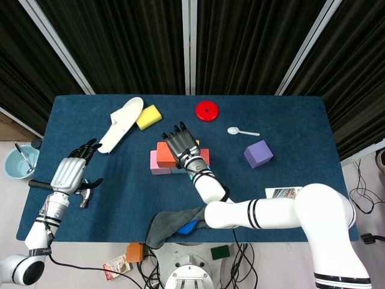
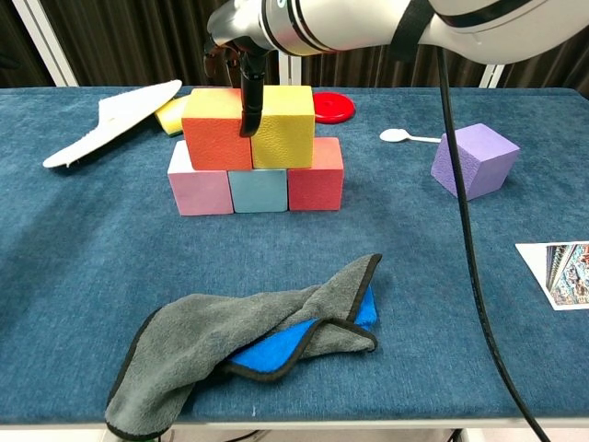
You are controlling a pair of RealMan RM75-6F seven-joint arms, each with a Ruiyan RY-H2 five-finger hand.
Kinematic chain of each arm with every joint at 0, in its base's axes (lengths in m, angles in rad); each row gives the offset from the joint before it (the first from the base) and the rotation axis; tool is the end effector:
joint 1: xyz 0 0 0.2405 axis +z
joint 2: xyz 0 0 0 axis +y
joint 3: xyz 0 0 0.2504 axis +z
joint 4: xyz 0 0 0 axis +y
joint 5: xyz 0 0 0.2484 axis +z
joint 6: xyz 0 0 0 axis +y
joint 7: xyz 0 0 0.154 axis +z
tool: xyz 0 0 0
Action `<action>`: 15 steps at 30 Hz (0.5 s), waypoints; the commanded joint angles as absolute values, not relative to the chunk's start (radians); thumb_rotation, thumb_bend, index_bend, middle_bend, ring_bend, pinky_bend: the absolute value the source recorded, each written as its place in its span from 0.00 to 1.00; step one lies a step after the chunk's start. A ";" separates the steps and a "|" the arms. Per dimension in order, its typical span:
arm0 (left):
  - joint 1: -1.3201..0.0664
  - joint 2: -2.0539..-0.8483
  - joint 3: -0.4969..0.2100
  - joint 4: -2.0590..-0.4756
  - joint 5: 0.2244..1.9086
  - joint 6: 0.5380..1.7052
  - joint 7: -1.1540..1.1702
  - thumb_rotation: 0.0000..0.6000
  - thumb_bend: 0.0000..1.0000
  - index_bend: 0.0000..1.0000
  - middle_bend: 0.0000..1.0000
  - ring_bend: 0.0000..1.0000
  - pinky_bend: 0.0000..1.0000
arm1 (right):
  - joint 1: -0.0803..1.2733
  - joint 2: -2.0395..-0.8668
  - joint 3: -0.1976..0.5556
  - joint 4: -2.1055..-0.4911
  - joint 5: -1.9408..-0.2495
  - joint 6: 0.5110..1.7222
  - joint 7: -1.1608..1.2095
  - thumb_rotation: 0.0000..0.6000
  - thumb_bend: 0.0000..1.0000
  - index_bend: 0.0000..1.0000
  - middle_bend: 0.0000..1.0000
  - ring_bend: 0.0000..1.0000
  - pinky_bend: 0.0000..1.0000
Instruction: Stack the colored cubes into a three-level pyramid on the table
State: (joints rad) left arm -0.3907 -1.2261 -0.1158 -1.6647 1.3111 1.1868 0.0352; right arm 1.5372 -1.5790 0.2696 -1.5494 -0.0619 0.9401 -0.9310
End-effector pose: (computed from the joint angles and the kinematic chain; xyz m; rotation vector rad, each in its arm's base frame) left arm -0.2496 0.2896 0.0546 -1.5486 -1.0874 -0.9967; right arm 0.0842 -0.3822 -0.0849 2.0698 -0.8189 0.6667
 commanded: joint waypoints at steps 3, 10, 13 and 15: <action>-0.392 -1.226 -0.116 -1.666 1.312 1.187 0.036 0.99 0.17 0.11 0.04 0.09 0.18 | 1.535 -1.572 0.268 -1.565 -0.063 0.947 -0.929 1.00 0.17 0.13 0.23 0.06 0.00; -0.394 -1.227 -0.116 -1.668 1.313 1.183 0.037 1.00 0.17 0.11 0.04 0.09 0.18 | 1.533 -1.570 0.265 -1.565 -0.061 0.960 -0.929 1.00 0.17 0.13 0.24 0.06 0.00; -0.395 -1.227 -0.116 -1.669 1.312 1.181 0.037 1.00 0.17 0.11 0.04 0.09 0.18 | 1.533 -1.576 0.268 -1.558 -0.067 0.964 -0.925 1.00 0.17 0.13 0.24 0.06 0.00; -0.396 -1.226 -0.115 -1.670 1.312 1.181 0.039 1.00 0.17 0.11 0.04 0.09 0.18 | 1.534 -1.577 0.268 -1.556 -0.065 0.963 -0.926 1.00 0.17 0.13 0.25 0.06 0.00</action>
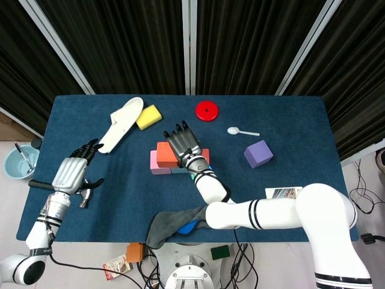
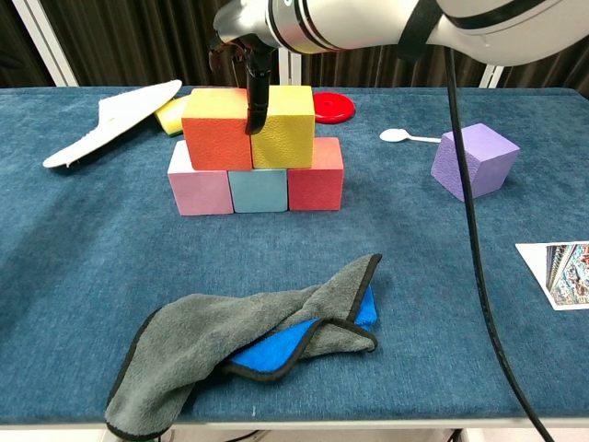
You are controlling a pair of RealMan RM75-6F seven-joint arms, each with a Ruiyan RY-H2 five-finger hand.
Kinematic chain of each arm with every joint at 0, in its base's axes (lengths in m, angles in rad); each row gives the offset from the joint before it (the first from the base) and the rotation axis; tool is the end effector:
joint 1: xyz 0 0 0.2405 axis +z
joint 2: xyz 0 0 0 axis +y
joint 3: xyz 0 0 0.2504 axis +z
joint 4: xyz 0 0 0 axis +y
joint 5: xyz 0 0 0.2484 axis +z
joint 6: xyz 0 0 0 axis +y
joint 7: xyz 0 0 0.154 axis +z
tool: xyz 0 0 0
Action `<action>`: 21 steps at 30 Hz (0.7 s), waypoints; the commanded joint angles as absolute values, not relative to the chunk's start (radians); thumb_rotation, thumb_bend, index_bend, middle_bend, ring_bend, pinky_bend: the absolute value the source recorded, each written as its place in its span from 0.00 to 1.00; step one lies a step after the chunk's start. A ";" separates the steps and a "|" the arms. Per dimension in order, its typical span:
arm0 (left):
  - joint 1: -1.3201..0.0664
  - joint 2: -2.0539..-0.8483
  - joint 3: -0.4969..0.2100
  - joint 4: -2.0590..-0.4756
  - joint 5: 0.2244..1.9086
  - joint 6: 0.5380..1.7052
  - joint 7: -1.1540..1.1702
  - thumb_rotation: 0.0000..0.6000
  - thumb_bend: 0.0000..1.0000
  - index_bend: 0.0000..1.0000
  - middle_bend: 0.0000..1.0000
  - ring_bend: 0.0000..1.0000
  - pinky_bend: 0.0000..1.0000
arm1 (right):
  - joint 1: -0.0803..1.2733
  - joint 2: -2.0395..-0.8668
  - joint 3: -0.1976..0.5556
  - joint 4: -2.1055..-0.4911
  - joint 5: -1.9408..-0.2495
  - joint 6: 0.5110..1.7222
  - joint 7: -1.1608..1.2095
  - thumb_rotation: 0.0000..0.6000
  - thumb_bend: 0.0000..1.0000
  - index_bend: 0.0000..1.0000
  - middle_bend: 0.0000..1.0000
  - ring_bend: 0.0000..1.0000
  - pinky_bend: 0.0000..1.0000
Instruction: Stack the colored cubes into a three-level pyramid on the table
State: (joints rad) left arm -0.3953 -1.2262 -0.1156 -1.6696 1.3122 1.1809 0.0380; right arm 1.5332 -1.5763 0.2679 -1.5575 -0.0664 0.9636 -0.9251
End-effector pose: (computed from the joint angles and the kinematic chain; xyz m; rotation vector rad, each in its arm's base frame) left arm -0.2470 0.2899 0.0531 -1.5585 -1.0894 -0.9978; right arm 0.0823 -0.3826 -0.0820 2.0495 -0.8192 0.6722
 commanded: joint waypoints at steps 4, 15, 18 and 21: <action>-0.395 -1.224 -0.116 -1.673 1.310 1.181 0.039 1.00 0.17 0.11 0.04 0.09 0.18 | 1.530 -1.572 0.272 -1.566 -0.063 0.957 -0.921 1.00 0.17 0.13 0.25 0.06 0.00; -0.392 -1.222 -0.113 -1.674 1.308 1.183 0.038 1.00 0.17 0.11 0.04 0.09 0.18 | 1.546 -1.599 0.270 -1.524 -0.060 0.946 -0.932 1.00 0.17 0.13 0.25 0.06 0.00; -0.388 -1.220 -0.111 -1.673 1.308 1.185 0.036 1.00 0.17 0.11 0.04 0.09 0.18 | 1.548 -1.605 0.273 -1.516 -0.059 0.945 -0.930 1.00 0.17 0.13 0.25 0.06 0.00; -0.388 -1.220 -0.110 -1.672 1.311 1.185 0.034 0.99 0.17 0.11 0.04 0.09 0.18 | 1.547 -1.605 0.270 -1.517 -0.059 0.951 -0.935 1.00 0.17 0.13 0.26 0.06 0.00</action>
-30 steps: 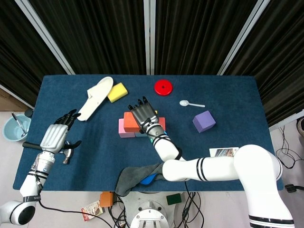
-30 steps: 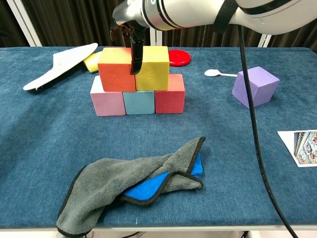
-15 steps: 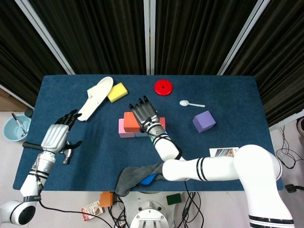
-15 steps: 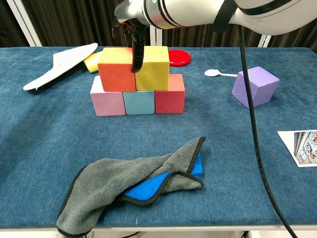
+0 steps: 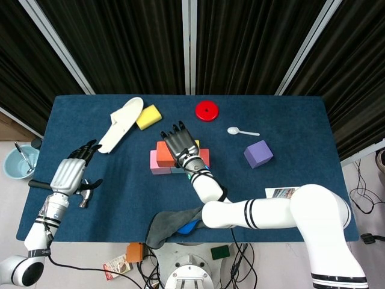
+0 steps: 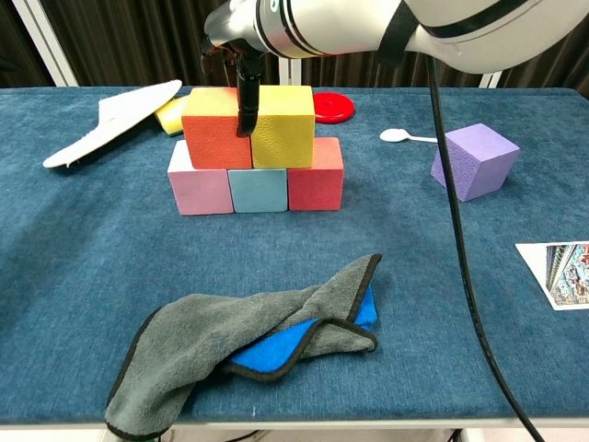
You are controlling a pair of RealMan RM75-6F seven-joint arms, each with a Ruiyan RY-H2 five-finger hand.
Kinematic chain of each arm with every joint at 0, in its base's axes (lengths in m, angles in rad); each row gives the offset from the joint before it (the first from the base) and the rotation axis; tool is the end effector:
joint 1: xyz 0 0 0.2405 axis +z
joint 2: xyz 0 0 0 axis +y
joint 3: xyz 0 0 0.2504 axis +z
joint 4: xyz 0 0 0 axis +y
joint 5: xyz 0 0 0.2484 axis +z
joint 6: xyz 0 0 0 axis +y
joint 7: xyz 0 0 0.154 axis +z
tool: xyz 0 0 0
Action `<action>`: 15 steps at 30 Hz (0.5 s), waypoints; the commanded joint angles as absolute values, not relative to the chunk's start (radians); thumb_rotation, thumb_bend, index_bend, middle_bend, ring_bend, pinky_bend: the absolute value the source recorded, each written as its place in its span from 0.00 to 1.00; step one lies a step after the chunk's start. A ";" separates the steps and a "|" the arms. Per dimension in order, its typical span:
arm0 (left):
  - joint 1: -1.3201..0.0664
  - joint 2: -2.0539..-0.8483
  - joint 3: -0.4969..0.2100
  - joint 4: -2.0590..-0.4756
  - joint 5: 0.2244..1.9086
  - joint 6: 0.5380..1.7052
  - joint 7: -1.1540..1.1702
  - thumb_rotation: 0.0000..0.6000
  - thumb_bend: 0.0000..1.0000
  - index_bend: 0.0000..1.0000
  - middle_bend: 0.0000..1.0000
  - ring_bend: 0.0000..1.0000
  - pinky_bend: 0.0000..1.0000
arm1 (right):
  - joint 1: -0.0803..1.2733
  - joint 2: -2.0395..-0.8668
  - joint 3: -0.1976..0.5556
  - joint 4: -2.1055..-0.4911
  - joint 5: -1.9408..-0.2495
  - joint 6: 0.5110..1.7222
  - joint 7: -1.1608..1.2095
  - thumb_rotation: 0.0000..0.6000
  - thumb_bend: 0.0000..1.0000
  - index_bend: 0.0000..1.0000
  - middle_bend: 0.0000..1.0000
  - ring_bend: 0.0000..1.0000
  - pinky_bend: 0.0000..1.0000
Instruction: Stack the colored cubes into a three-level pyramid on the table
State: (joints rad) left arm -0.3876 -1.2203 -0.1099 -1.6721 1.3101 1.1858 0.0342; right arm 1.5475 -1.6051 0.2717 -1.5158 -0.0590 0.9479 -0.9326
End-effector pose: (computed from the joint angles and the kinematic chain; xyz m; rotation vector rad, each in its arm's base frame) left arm -0.2507 0.2869 0.0547 -1.5501 -1.0959 -0.9903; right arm 0.0870 -0.3847 -0.0896 2.0562 -0.8154 0.6697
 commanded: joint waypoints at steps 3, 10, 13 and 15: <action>-0.390 -1.222 -0.110 -1.671 1.314 1.185 0.034 0.99 0.17 0.11 0.04 0.09 0.18 | 1.544 -1.598 0.269 -1.532 -0.053 0.952 -0.936 1.00 0.17 0.13 0.26 0.06 0.00; -0.396 -1.226 -0.114 -1.670 1.316 1.179 0.033 1.00 0.17 0.11 0.04 0.09 0.18 | 1.530 -1.572 0.263 -1.564 -0.063 0.965 -0.934 1.00 0.17 0.13 0.26 0.06 0.00; -0.398 -1.227 -0.113 -1.670 1.314 1.177 0.036 1.00 0.17 0.11 0.04 0.09 0.18 | 1.523 -1.568 0.265 -1.568 -0.070 0.961 -0.924 1.00 0.17 0.13 0.25 0.06 0.00; -0.398 -1.227 -0.113 -1.669 1.312 1.175 0.038 1.00 0.17 0.11 0.04 0.09 0.18 | 1.514 -1.561 0.269 -1.580 -0.093 0.956 -0.908 1.00 0.17 0.13 0.25 0.06 0.00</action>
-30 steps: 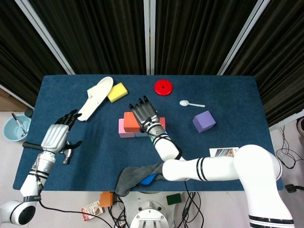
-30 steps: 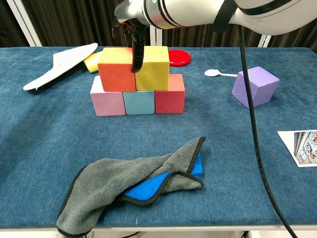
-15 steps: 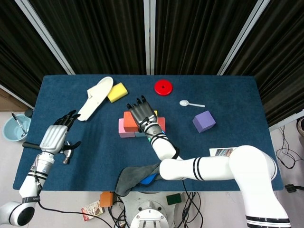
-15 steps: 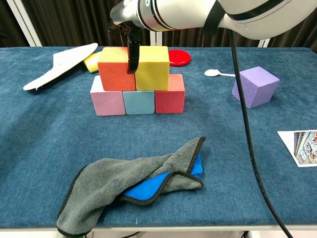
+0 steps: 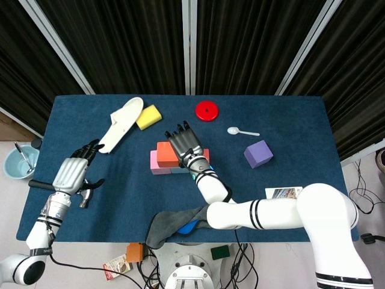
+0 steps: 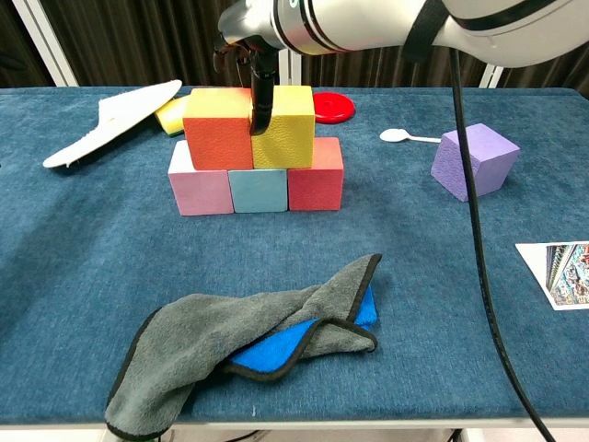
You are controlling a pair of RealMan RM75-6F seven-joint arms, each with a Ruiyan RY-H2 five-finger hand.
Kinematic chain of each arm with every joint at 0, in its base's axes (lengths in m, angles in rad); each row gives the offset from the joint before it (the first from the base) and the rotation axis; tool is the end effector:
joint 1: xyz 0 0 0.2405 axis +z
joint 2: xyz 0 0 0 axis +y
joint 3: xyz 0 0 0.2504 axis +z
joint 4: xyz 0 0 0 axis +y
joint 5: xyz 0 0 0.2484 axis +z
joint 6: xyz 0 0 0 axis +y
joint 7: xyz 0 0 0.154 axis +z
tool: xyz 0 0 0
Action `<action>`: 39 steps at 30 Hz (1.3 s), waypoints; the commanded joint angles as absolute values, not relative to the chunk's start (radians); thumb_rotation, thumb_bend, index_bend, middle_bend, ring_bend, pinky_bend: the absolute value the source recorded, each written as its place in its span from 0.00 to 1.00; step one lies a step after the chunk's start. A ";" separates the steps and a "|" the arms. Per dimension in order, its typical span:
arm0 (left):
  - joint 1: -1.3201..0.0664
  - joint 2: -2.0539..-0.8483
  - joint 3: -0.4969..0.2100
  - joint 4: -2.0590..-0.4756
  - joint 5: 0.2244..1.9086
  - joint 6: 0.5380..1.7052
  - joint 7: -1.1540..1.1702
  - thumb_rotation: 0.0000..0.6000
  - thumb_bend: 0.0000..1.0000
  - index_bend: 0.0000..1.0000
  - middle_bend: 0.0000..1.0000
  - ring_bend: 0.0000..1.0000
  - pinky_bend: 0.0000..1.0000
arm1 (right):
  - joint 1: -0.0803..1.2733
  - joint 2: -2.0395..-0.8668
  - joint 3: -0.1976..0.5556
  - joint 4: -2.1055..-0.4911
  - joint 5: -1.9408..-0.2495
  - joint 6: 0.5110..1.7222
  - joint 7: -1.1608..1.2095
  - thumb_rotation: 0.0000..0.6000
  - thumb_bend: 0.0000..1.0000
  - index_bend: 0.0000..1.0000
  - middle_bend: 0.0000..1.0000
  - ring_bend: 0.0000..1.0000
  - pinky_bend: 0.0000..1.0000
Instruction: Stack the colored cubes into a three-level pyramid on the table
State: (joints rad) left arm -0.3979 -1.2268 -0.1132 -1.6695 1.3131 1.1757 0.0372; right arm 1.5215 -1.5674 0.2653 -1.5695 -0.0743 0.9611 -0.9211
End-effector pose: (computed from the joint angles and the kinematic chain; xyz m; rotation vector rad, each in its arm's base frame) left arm -0.2467 0.2898 0.0518 -1.5657 -1.0930 -0.9952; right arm 0.0785 -0.3822 -0.0804 2.0515 -0.8237 0.6705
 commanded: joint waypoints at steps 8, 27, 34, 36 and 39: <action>-0.403 -1.228 -0.115 -1.671 1.308 1.170 0.045 1.00 0.17 0.11 0.04 0.09 0.18 | 1.500 -1.547 0.270 -1.618 -0.170 0.980 -0.882 1.00 0.17 0.07 0.16 0.04 0.00; -0.401 -1.224 -0.116 -1.677 1.298 1.173 0.051 0.99 0.17 0.11 0.04 0.09 0.18 | 1.485 -1.548 0.253 -1.690 -0.406 0.916 -0.804 1.00 0.18 0.06 0.28 0.03 0.00; -0.402 -1.230 -0.111 -1.675 1.297 1.168 0.053 0.99 0.17 0.11 0.04 0.09 0.18 | 1.494 -1.565 0.222 -1.674 -0.419 0.897 -0.801 1.00 0.18 0.06 0.28 0.03 0.00; -0.401 -1.229 -0.112 -1.674 1.295 1.168 0.054 1.00 0.17 0.11 0.04 0.09 0.18 | 1.495 -1.566 0.213 -1.673 -0.415 0.893 -0.801 1.00 0.18 0.07 0.28 0.03 0.00; -0.401 -1.228 -0.114 -1.676 1.295 1.171 0.053 1.00 0.17 0.11 0.04 0.09 0.18 | 1.495 -1.563 0.206 -1.671 -0.418 0.897 -0.801 1.00 0.18 0.07 0.29 0.03 0.00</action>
